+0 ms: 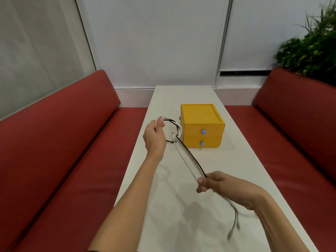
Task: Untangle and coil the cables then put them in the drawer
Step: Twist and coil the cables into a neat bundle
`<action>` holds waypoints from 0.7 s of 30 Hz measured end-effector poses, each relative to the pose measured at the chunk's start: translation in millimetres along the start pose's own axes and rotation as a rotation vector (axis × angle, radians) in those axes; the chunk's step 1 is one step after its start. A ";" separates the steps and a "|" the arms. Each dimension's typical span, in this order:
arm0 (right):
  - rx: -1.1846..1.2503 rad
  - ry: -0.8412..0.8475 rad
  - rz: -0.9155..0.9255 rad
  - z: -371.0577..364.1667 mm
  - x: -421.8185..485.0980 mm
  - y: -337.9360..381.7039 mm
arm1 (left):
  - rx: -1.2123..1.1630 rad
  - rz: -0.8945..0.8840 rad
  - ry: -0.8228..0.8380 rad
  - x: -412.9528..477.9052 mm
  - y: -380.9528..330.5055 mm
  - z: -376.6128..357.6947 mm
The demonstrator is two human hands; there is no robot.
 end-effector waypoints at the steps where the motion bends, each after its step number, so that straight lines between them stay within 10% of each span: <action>1: -0.039 0.000 -0.012 1.2 0.0 0.0 | -0.043 0.047 -0.028 2.3 3.8 1.7; 13: -0.447 -0.021 -0.019 22.6 36.6 12.1 | -0.270 -0.086 0.039 5.1 -42.2 9.0; 21: 0.346 -0.246 0.479 30.5 47.9 122.6 | -0.305 -0.168 0.190 -26.8 -58.3 -18.0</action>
Point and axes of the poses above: each hand's wrist, its own x-axis towards the middle knuckle, its own z-axis out of the back of the hand, y = z × x, the point moved 10 cm from there along x, towards the middle knuckle, and after that the axes turned 15 degrees about x, right-handed, at the moved point
